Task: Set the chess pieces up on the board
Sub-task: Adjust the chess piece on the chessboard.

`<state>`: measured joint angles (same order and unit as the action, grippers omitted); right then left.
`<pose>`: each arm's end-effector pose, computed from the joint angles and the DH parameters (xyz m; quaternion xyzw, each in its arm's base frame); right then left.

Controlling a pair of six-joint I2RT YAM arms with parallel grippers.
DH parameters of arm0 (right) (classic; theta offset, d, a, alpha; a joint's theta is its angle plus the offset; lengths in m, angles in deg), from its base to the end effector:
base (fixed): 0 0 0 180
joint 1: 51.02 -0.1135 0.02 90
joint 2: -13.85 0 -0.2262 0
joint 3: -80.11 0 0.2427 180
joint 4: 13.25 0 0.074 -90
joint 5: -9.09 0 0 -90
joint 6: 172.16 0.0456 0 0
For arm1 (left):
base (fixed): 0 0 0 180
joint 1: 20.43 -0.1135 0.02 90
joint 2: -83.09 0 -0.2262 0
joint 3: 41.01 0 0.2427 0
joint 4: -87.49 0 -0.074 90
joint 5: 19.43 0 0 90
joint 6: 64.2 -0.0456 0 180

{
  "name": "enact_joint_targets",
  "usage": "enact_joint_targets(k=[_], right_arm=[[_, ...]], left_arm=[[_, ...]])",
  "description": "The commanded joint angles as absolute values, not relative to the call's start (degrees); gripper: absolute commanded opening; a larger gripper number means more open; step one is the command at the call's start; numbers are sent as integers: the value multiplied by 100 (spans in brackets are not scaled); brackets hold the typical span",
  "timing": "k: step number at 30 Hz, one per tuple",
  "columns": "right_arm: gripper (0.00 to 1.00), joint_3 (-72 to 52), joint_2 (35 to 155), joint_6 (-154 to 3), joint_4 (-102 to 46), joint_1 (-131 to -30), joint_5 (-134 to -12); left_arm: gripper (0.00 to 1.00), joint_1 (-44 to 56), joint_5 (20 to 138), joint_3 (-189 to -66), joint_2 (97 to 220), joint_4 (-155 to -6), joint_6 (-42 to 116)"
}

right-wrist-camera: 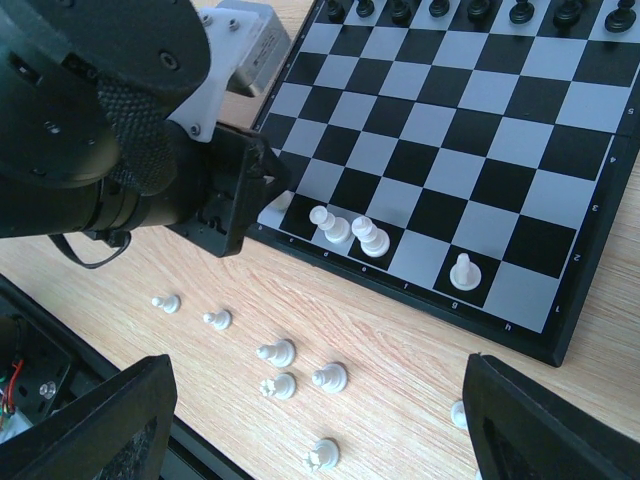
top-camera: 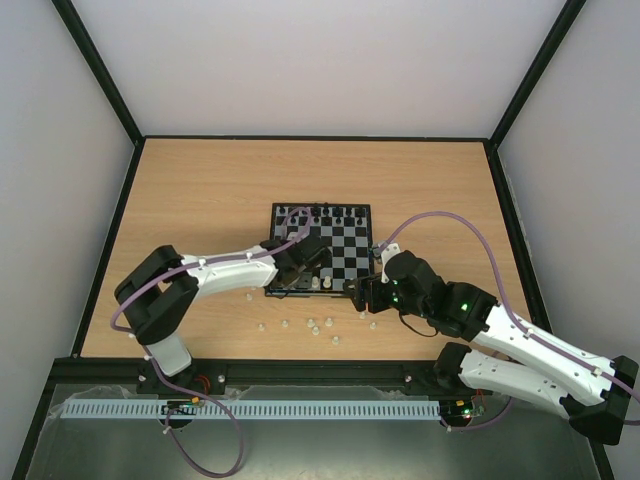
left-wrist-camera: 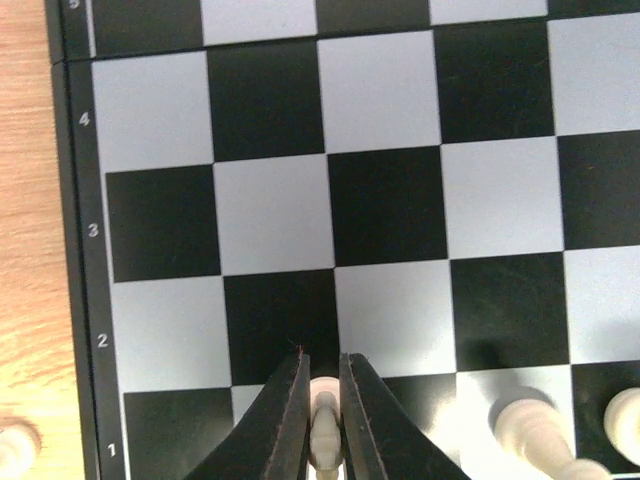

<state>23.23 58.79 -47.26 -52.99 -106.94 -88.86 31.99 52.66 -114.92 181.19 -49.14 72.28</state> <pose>0.1188 0.1644 0.2679 -0.1206 0.8464 0.3253 0.4040 0.2051 -0.2435 0.1295 0.0200 0.9692 -0.0468 0.2410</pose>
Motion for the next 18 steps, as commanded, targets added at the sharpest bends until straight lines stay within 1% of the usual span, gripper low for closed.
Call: enact_joint_targets(k=[1,13,16,18], right_arm=[[79,2378,5875,-4828,-5289,-10683,-8848],[79,2378,5878,-4816,-5307,-10683,-8847],[79,2378,5882,-4815,-5311,-10682,-8860],[79,2378,5876,-4815,-5311,-10683,-8865]], left_arm=[[11,3220,5282,-11189,17807,-4822,7383],[13,3282,5283,-11129,17752,-4884,7434],[19,3290,5274,-11166,17783,-4860,7422],[28,3296,5253,-11183,17759,-4841,7433]])
